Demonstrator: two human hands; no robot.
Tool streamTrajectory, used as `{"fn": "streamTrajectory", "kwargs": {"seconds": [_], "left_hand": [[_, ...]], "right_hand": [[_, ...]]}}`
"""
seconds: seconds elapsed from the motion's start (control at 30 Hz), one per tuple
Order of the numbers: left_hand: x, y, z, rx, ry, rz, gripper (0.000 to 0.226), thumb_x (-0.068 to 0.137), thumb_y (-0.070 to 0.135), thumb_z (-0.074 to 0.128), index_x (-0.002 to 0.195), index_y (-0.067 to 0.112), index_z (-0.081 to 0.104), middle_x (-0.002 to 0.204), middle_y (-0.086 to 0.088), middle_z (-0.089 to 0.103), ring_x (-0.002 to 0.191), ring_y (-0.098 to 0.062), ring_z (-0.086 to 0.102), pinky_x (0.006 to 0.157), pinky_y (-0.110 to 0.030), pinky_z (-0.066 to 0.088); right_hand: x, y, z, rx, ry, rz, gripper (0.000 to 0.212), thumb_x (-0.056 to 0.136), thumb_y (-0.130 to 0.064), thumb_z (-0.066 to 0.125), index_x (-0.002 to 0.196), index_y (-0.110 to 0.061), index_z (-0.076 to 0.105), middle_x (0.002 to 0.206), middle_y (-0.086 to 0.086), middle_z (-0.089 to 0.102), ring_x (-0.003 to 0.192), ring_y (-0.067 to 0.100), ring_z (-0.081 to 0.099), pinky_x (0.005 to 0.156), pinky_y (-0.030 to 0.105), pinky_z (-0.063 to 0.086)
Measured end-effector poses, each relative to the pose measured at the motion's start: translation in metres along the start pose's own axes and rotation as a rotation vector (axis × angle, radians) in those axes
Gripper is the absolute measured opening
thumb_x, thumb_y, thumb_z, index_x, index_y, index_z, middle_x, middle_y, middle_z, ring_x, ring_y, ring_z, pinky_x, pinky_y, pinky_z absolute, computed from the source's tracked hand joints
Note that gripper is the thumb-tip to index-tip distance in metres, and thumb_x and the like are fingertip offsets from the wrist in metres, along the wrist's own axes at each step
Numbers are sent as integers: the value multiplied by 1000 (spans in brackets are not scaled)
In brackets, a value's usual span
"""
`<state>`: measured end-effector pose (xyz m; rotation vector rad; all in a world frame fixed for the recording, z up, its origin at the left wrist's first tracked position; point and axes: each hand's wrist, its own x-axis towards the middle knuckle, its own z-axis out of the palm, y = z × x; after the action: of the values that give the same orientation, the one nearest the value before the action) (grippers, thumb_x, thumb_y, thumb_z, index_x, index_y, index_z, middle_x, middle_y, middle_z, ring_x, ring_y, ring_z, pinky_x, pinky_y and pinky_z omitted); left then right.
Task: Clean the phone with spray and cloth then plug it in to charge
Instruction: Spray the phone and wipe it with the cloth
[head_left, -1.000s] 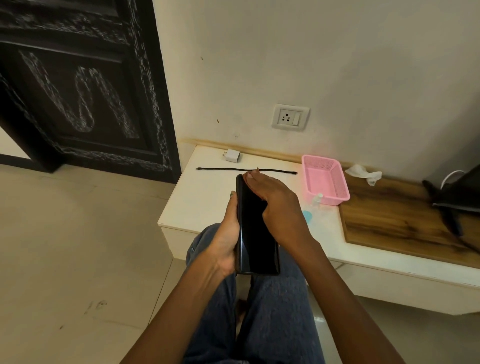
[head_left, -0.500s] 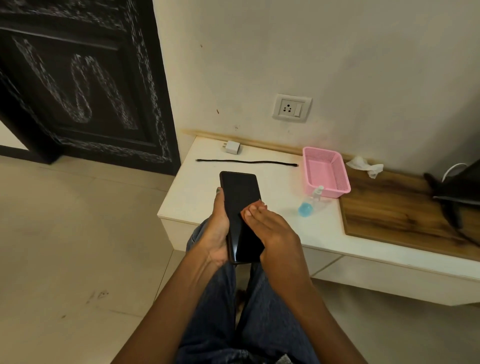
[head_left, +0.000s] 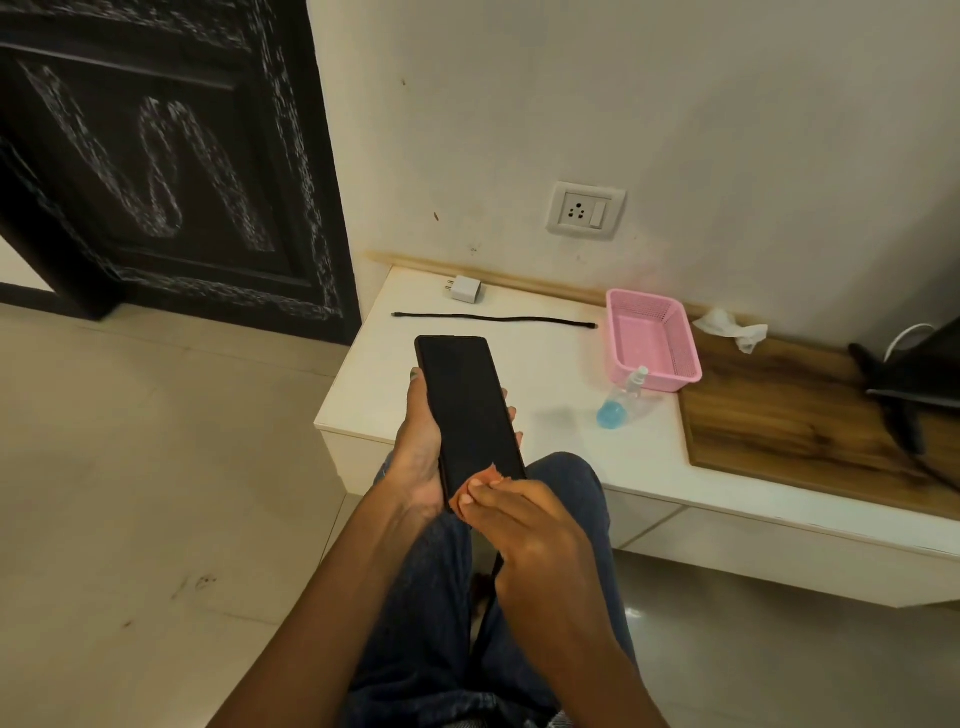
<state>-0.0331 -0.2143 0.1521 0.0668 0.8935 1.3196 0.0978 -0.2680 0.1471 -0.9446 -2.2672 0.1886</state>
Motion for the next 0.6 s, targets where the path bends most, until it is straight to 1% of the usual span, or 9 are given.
{"fn": "streamTrajectory", "kwargs": {"seconds": [0.07,0.1,0.13,0.23,0.3,0.37,0.43,0.53,0.6], "left_hand": [[0,2,6,35,-7,0,79,86,73,32,102,4,68,94,-16,67,83,-27,64,85,-44,52],[0,4,10,44,-15,-7,80,85,74,32,101,4,68,94,-15,67,83,-26,63,83,-42,52],[0,5,13,51,-28,-13,79,85,74,33,100,4,69,95,-15,66,84,-26,63,83,-40,52],[-3,0,18,121,-79,-15,72,87,70,35,100,10,72,97,-13,70,86,-23,66,80,-34,53],[-6,-6,20,168,-119,-32,68,88,69,34,91,16,78,94,-11,72,81,-21,69,73,-31,57],[-10,-13,23,187,-144,-50,66,89,66,33,91,17,76,90,-10,72,77,-20,69,67,-30,58],[-10,-15,24,193,-145,-53,64,90,66,33,103,17,71,93,-10,73,79,-20,69,65,-30,58],[-5,-12,22,231,-106,-36,68,88,70,34,119,18,65,103,-9,73,88,-21,69,71,-30,55],[-3,-9,20,235,-92,-16,66,90,67,33,116,17,66,92,-8,75,78,-18,71,65,-26,55]], "right_hand": [[8,5,-9,129,19,45,39,55,11,51,76,-12,75,81,-3,72,79,14,64,74,22,50],[15,7,-16,179,42,68,40,53,13,49,72,-12,74,77,-3,71,77,12,61,71,23,49],[23,9,-23,214,77,91,39,57,11,46,72,-12,73,77,-3,71,77,11,59,71,23,48],[60,20,-40,263,212,177,41,69,-4,36,87,-9,73,89,1,71,87,13,61,79,25,49],[85,35,-40,262,240,240,41,74,-5,36,95,-8,72,96,3,71,94,17,62,86,28,50],[103,51,-33,244,204,285,41,76,9,41,101,-6,70,103,7,69,102,23,62,93,36,48],[112,64,-23,199,121,297,46,75,17,43,106,-4,69,112,11,67,108,28,59,99,37,44],[110,72,-10,104,40,226,56,69,18,40,113,-5,65,118,12,64,113,30,56,101,29,37],[104,73,-4,44,28,150,61,65,13,36,116,-5,63,121,12,63,117,29,55,103,30,33]]}}
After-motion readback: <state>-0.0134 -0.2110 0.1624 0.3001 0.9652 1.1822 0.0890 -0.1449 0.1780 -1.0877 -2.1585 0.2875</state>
